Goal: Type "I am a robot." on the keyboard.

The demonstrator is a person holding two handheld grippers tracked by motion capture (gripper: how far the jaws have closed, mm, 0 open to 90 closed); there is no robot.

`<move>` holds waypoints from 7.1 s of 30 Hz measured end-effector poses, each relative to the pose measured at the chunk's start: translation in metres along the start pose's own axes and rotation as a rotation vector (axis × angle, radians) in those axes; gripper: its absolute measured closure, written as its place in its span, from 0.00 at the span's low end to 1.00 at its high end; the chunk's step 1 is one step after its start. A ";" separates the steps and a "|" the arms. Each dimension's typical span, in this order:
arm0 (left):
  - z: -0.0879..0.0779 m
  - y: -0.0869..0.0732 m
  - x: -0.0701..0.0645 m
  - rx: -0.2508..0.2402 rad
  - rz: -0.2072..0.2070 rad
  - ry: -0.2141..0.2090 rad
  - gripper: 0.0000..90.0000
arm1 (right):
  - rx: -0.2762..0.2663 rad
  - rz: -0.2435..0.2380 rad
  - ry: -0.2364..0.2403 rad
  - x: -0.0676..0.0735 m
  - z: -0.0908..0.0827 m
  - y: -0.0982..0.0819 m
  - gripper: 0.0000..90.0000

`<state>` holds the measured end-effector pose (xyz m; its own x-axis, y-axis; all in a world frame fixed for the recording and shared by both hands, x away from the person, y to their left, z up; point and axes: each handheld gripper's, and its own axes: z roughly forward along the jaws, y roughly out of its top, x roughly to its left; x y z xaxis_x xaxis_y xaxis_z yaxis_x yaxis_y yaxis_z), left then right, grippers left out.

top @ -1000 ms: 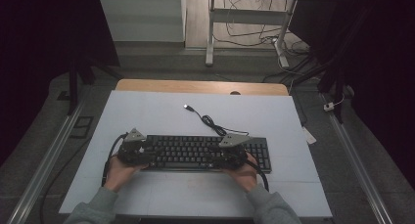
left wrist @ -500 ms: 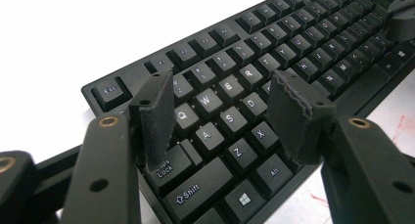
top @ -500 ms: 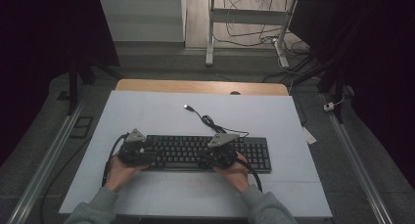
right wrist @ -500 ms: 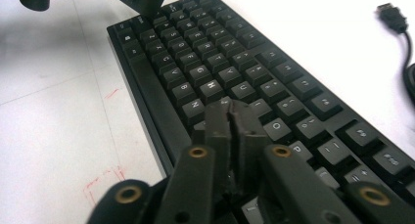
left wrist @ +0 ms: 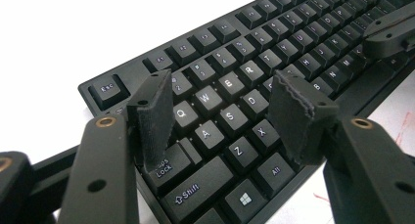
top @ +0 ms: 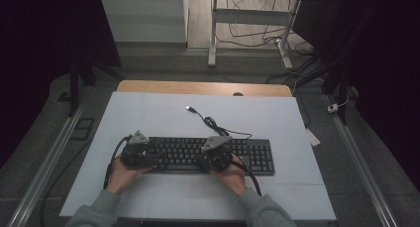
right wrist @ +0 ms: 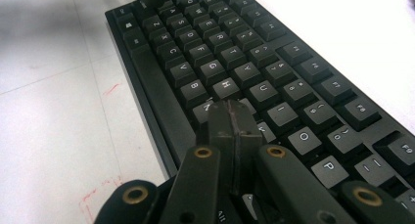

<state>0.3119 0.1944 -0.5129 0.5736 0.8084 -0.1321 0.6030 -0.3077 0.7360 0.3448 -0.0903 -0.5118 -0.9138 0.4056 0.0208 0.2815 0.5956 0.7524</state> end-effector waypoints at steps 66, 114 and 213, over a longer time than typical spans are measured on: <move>0.004 -0.001 0.001 0.020 0.014 0.011 0.46 | -0.069 0.032 -0.044 -0.008 -0.014 0.004 0.90; -0.001 0.000 -0.006 0.018 0.054 -0.008 0.48 | -0.052 0.080 -0.047 -0.013 -0.017 -0.002 0.85; 0.020 0.007 -0.049 0.094 0.197 -0.121 0.99 | -0.065 0.076 -0.078 -0.016 -0.027 -0.007 0.72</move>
<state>0.2991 0.1427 -0.5140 0.7440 0.6640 -0.0745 0.5185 -0.5034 0.6912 0.3502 -0.1195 -0.4994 -0.8644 0.5020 0.0298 0.3270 0.5161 0.7916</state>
